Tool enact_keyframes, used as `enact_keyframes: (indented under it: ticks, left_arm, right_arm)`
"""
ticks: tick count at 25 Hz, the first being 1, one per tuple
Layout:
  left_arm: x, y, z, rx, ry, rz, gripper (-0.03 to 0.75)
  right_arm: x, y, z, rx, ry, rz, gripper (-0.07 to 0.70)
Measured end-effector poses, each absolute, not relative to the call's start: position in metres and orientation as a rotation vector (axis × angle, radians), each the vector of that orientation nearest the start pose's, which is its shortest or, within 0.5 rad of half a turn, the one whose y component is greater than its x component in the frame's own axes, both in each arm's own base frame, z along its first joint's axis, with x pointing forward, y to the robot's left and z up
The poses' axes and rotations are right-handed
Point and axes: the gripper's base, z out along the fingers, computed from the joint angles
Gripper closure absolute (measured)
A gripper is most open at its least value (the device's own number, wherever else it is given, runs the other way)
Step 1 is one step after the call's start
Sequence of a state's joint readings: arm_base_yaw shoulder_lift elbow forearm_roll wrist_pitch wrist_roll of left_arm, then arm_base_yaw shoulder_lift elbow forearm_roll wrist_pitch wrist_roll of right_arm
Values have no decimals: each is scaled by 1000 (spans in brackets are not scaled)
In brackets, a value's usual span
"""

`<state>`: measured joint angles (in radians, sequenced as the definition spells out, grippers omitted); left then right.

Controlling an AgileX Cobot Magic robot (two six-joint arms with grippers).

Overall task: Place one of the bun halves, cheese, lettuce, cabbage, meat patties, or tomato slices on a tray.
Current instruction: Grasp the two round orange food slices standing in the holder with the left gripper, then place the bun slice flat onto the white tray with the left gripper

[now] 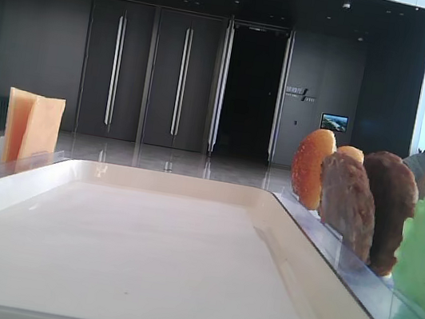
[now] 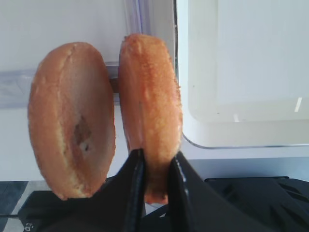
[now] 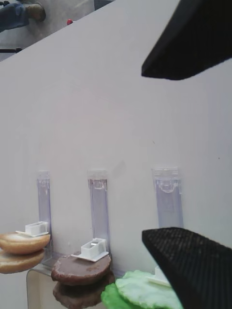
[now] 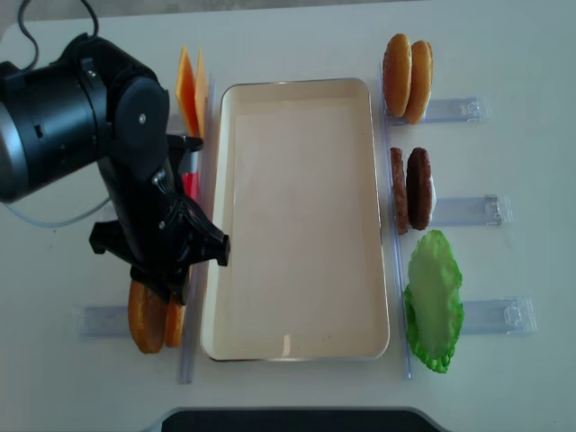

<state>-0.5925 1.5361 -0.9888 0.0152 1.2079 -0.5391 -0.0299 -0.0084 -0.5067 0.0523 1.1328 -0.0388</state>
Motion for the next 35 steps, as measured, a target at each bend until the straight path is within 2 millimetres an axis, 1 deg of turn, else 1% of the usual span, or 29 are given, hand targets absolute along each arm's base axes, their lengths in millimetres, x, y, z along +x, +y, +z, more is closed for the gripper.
enact_keyframes:
  ticks: [6,11,15,21,27,33,35]
  left_arm:
    - [207,-139,251,87,3133,2,612]
    - [200,-135,266,82,3082,-57,612]
    - [197,-132,273,82,3061,-77,612]
    - [196,-133,273,107,3066,-96,613]
    - [198,-147,275,201,3007,-325,613]
    - [198,-158,278,302,2953,-506,614]
    - [197,-164,281,329,2925,-604,614]
  right_arm:
    - [-10,5,273,-14,2100,22,42]
    - [-10,5,273,-14,2100,22,42]
    - [-10,5,273,-14,2100,22,42]
    - [-10,5,273,-14,2100,22,42]
    - [-10,5,273,-14,2100,22,42]
    - [-10,5,273,-14,2100,22,42]
    - [-10,5,273,-14,2100,22,42]
